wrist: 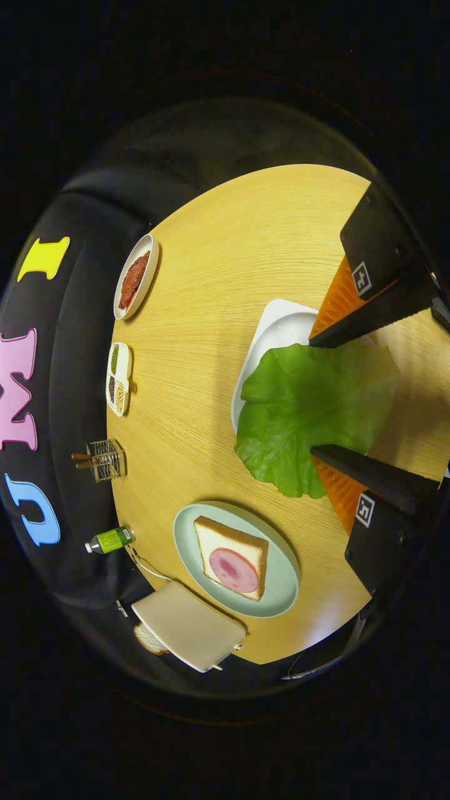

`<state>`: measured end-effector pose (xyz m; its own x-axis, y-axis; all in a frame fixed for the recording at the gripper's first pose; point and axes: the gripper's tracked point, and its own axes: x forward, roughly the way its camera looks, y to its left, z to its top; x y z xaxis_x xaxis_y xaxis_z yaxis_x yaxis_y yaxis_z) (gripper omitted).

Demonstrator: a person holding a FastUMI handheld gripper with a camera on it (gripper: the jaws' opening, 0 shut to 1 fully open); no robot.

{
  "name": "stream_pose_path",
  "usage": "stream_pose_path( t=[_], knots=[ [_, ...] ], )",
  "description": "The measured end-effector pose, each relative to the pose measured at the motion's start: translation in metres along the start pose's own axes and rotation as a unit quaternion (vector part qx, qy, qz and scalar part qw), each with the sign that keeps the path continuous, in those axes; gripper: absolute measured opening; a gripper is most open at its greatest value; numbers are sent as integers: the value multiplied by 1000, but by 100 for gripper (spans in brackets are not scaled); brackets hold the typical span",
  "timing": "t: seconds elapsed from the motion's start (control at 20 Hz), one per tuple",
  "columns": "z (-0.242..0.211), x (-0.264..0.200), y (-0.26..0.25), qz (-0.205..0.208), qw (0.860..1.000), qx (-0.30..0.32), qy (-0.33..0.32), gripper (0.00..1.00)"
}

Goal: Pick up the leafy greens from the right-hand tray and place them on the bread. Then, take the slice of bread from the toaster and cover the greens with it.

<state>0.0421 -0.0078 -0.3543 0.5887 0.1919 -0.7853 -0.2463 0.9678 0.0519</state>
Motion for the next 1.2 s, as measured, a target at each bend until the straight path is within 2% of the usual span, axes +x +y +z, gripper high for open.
stream_pose_path(
  t=[0.25, 0.35, 0.4, 0.45, 0.5, 0.55, 0.7, 0.75, 0.9, 1.05, 1.2],
  knots=[
    [3, 5, 0, 2, 1000, -6, 0, 97],
    [2, 5, 0, 1, 1000, -8, 3, 87],
    [3, 5, 1, 4, 1000, -12, 3, 87],
    [3, 6, 0, 4, 1000, -12, 6, 82],
    [4, 6, -1, 4, 1000, -9, 7, 54],
    [3, 7, -1, 3, 1000, -11, 7, 53],
    [4, 6, -1, 1, 1000, -10, 7, 24],
    [3, 7, -1, 1, 1000, -11, 7, 24],
    [4, 6, 3, -2, 999, -39, 2, 10],
    [3, 2, 8, 3, 1000, -24, 12, 8],
    [19, -8, 0, -22, 999, -41, -3, 8]
  ],
)
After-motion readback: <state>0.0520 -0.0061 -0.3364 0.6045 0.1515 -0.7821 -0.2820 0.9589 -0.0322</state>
